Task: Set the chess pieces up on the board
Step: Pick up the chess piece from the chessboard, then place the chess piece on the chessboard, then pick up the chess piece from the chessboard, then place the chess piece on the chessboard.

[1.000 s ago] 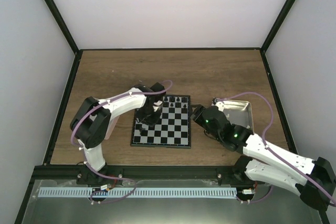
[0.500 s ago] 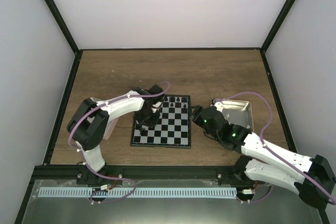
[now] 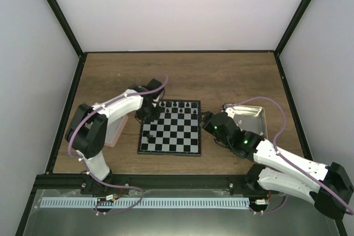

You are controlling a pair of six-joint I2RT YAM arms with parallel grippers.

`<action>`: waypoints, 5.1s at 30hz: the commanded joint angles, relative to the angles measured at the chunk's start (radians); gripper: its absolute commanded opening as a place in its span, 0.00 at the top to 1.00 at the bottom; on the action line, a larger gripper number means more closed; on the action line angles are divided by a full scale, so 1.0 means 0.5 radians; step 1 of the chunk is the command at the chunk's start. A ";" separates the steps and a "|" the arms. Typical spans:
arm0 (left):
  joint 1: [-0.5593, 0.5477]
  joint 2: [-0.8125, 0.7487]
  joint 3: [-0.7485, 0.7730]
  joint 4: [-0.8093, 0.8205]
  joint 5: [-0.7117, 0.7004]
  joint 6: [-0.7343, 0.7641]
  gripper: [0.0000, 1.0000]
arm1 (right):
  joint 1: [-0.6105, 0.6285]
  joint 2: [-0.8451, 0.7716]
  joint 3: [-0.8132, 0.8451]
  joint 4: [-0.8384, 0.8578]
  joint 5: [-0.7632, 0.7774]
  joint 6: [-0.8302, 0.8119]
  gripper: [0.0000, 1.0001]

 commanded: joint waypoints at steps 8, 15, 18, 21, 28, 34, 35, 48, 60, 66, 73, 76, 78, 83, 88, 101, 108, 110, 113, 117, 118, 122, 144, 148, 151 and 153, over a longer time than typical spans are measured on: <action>0.337 0.239 0.337 0.044 -0.044 0.053 0.95 | -0.013 -0.042 -0.049 -0.016 0.087 -0.006 0.32; 0.344 0.370 0.385 0.013 -0.007 0.106 0.93 | -0.013 -0.099 -0.075 -0.024 0.128 -0.012 0.32; 0.344 0.381 0.372 0.017 -0.021 0.105 0.92 | -0.013 -0.094 -0.072 -0.022 0.123 -0.017 0.32; 0.345 0.382 0.372 0.016 -0.030 0.110 0.88 | -0.012 -0.084 -0.063 -0.023 0.119 -0.027 0.32; 0.348 0.346 0.413 -0.009 -0.041 0.108 0.67 | -0.012 -0.058 -0.048 0.005 0.081 -0.111 0.32; 0.348 0.071 0.357 0.032 -0.117 0.023 0.60 | -0.011 0.104 0.007 0.263 -0.284 -0.588 0.32; 0.348 0.003 0.310 0.056 -0.130 0.002 0.59 | -0.010 0.170 0.046 0.300 -0.371 -0.658 0.32; 0.385 -1.001 -0.295 0.530 -0.409 -0.266 0.51 | 0.390 1.456 0.967 0.189 -0.883 -1.183 0.42; 0.710 -1.476 -0.562 0.548 -0.571 -0.408 0.45 | 0.543 2.180 1.727 -0.342 -0.609 -1.317 0.44; 0.755 -1.530 -0.639 0.588 -0.480 -0.369 0.44 | 0.565 2.324 1.938 -0.551 -0.505 -1.305 0.52; 0.762 -1.548 -0.681 0.631 -0.372 -0.340 0.43 | 0.573 2.374 1.985 -0.721 -0.264 -1.233 0.61; 0.763 -1.547 -0.688 0.635 -0.330 -0.337 0.43 | 0.573 2.358 1.957 -0.760 -0.194 -1.183 0.65; 0.764 -1.548 -0.697 0.645 -0.293 -0.339 0.43 | 0.573 2.332 1.916 -0.762 -0.169 -1.154 0.65; 0.764 -1.551 -0.753 0.683 -0.107 -0.357 0.43 | 0.571 2.258 1.803 -0.722 -0.137 -1.078 0.72; 0.762 -1.533 -0.895 0.782 0.277 -0.360 0.43 | 0.545 2.196 1.698 -0.640 -0.134 -0.992 0.81; 0.759 -1.458 -1.092 1.013 0.706 -0.493 0.42 | 0.420 2.089 1.484 -0.245 -0.402 -1.091 0.92; 0.759 -1.355 -1.190 1.140 0.953 -0.577 0.40 | 0.380 1.911 1.302 0.005 -0.538 -1.137 0.94; 0.756 -1.337 -1.229 1.207 1.015 -0.639 0.39 | 0.368 1.840 1.227 0.104 -0.590 -1.162 0.95; 0.745 -1.309 -1.309 1.362 1.148 -0.781 0.36 | 0.361 1.758 1.131 0.255 -0.644 -1.241 0.95; 0.716 -1.235 -1.416 1.651 1.364 -0.961 0.33 | 0.360 1.673 1.036 0.424 -0.720 -1.345 0.96; 0.701 -1.221 -1.435 1.696 1.398 -0.985 0.32 | 0.361 1.658 1.021 0.458 -0.733 -1.360 0.96; 0.672 -1.195 -1.478 1.785 1.466 -1.041 0.33 | 0.362 1.622 1.016 0.506 -0.743 -1.368 0.95; 0.646 -1.383 -1.576 1.957 1.518 -1.603 0.94 | 0.349 1.143 0.570 1.082 -0.834 -0.640 0.47; 0.646 -1.486 -1.613 2.097 1.565 -1.926 0.94 | 0.337 1.087 0.511 1.211 -0.844 -0.368 0.47; 0.646 -1.556 -1.620 2.216 1.587 -2.165 0.94 | 0.337 1.126 0.567 1.221 -0.884 -0.339 0.47; 0.645 -1.598 -1.619 2.278 1.592 -2.295 0.94 | 0.335 1.157 0.622 1.214 -0.906 -0.380 0.49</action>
